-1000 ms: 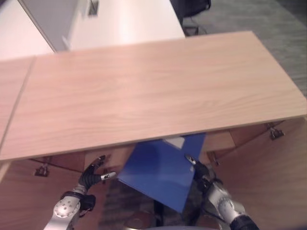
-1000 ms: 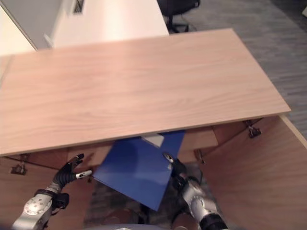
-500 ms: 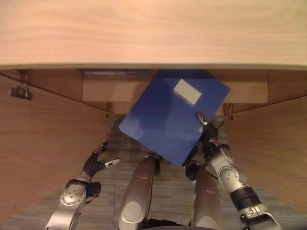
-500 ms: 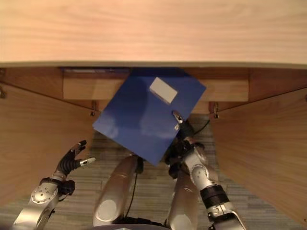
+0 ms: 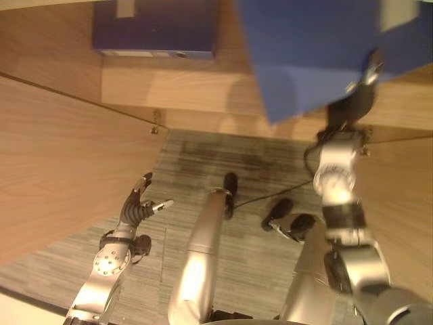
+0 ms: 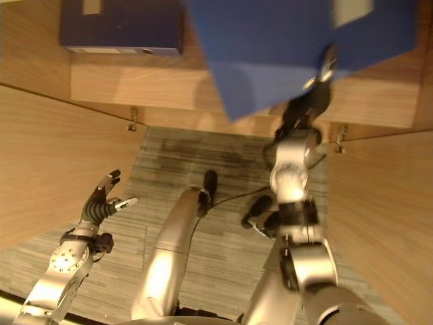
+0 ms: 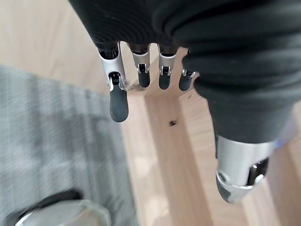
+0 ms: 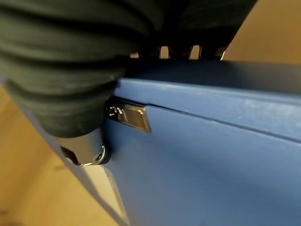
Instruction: Put the empty folder in the office cabinet
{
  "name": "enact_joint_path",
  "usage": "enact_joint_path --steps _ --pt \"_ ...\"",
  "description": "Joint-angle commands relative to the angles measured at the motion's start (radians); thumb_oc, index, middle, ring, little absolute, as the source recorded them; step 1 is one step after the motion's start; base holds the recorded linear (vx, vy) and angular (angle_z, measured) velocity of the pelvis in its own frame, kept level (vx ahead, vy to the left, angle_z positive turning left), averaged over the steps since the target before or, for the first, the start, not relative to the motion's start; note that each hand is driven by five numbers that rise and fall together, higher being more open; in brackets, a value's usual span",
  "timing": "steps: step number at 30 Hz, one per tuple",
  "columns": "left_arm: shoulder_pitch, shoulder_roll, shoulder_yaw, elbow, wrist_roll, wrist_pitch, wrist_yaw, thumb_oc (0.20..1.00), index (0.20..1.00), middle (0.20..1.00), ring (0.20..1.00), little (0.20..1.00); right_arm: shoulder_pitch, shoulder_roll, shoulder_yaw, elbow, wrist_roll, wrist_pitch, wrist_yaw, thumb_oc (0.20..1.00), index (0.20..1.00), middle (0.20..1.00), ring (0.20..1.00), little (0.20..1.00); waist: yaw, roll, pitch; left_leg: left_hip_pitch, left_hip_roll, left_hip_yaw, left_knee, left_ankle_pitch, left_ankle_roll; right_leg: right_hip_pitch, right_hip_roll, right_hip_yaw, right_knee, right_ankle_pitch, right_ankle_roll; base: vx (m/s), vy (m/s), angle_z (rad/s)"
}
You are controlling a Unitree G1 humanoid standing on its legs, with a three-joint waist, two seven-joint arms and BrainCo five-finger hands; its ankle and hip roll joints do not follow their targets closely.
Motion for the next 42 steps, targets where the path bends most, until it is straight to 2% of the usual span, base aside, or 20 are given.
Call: enact_joint_path --steps 1,3,6,9,14,16,19,21,24,34,42 --pt "0.063 0.055 -0.012 0.002 -0.014 -0.017 0.034 1.0 1.0 1.0 1.0 1.0 0.109 -0.038 -0.003 -0.05 0.076 -0.164 -0.05 0.2 0.2 0.2 0.2 0.2 -0.015 -0.039 -0.082 0.037 0.0 -0.036 -0.035 -0.08 0.014 0.063 -0.038 0.053 -0.133 0.063 0.07 0.05 -0.042 0.21" --pt "0.055 0.065 -0.022 0.01 -0.015 -0.014 0.035 1.0 1.0 1.0 1.0 1.0 0.079 -0.049 -0.012 -0.019 0.085 -0.182 -0.069 0.2 0.2 0.2 0.2 0.2 -0.014 -0.042 -0.088 0.037 0.0 -0.038 -0.035 -0.083 0.012 0.062 -0.038 0.053 -0.131 0.059 0.07 0.04 -0.025 0.06" --pt "0.044 0.096 -0.034 0.022 -0.014 0.004 0.046 1.0 1.0 1.0 1.0 1.0 -0.002 -0.094 -0.046 0.098 0.085 -0.213 -0.185 0.2 0.2 0.2 0.2 0.2 -0.016 -0.055 -0.11 0.061 0.007 -0.042 -0.053 -0.089 0.004 0.09 -0.03 0.044 -0.149 0.051 0.075 0.04 -0.054 -0.02" --pt "0.045 0.114 -0.044 0.032 -0.022 0.017 0.052 1.0 1.0 1.0 1.0 1.0 -0.075 -0.137 -0.03 0.208 0.059 -0.174 -0.28 0.2 0.2 0.2 0.2 0.2 -0.018 -0.061 -0.118 0.084 0.008 -0.042 -0.07 -0.09 -0.001 0.12 -0.022 0.037 -0.168 0.054 0.078 0.02 -0.033 0.02" --pt "0.051 0.139 -0.054 0.024 -0.07 0.009 0.057 1.0 1.0 1.0 1.0 1.0 -0.205 -0.242 0.03 0.427 0.071 -0.078 -0.335 0.2 0.2 0.2 0.2 0.2 -0.021 -0.07 -0.114 0.115 0.019 -0.044 -0.109 -0.078 -0.012 0.156 -0.003 0.021 -0.21 0.062 0.086 0.0 -0.004 0.02" --pt "0.052 0.143 -0.057 0.021 -0.079 0.009 0.057 1.0 1.0 1.0 1.0 1.0 -0.24 -0.273 0.05 0.492 0.093 -0.058 -0.328 0.2 0.2 0.2 0.2 0.2 -0.02 -0.068 -0.11 0.12 0.019 -0.047 -0.117 -0.075 -0.014 0.163 -0.001 0.016 -0.219 0.065 0.087 0.0 0.0 0.0" --pt "0.046 0.16 -0.065 0.016 -0.089 0.009 0.062 1.0 1.0 1.0 1.0 1.0 -0.305 -0.324 0.097 0.649 0.139 0.007 -0.322 0.2 0.2 0.2 0.2 0.2 -0.025 -0.071 -0.107 0.121 0.02 -0.051 -0.124 -0.072 -0.018 0.168 0.004 0.011 -0.227 0.069 0.09 0.0 0.0 0.0" --pt "0.03 0.172 -0.079 0.009 -0.089 0.013 0.063 1.0 1.0 1.0 1.0 1.0 -0.342 -0.335 0.132 0.763 0.171 0.064 -0.312 0.2 0.2 0.2 0.2 0.2 -0.029 -0.069 -0.097 0.12 0.022 -0.052 -0.127 -0.071 -0.02 0.167 0.007 0.008 -0.231 0.069 0.091 0.0 0.0 0.0" --pt "0.018 0.177 -0.092 0.001 -0.087 0.017 0.062 1.0 1.0 1.0 1.0 1.0 -0.368 -0.331 0.146 0.831 0.202 0.095 -0.3 0.2 0.2 0.2 0.2 0.2 -0.029 -0.062 -0.084 0.117 0.023 -0.051 -0.124 -0.072 -0.021 0.164 0.007 0.009 -0.23 0.072 0.093 0.0 0.0 0.0" --pt "0.001 0.182 -0.106 -0.002 -0.093 0.018 0.079 1.0 1.0 1.0 1.0 1.0 -0.37 -0.335 0.158 0.89 0.233 0.125 -0.29 0.2 0.2 0.2 0.2 0.2 -0.015 -0.04 -0.045 0.105 0.021 -0.045 -0.12 -0.07 -0.018 0.148 -0.002 0.014 -0.216 0.071 0.1 0.0 0.0 0.0" --pt "-0.049 0.182 -0.123 -0.008 -0.101 0.02 0.085 1.0 1.0 1.0 1.0 1.0 -0.359 -0.281 0.149 0.937 0.234 0.153 -0.283 0.2 0.2 0.2 0.2 0.2 -0.017 -0.031 -0.022 0.119 0.019 -0.031 -0.121 -0.077 -0.012 0.15 -0.004 0.02 -0.215 0.074 0.103 0.0 0.0 0.0"
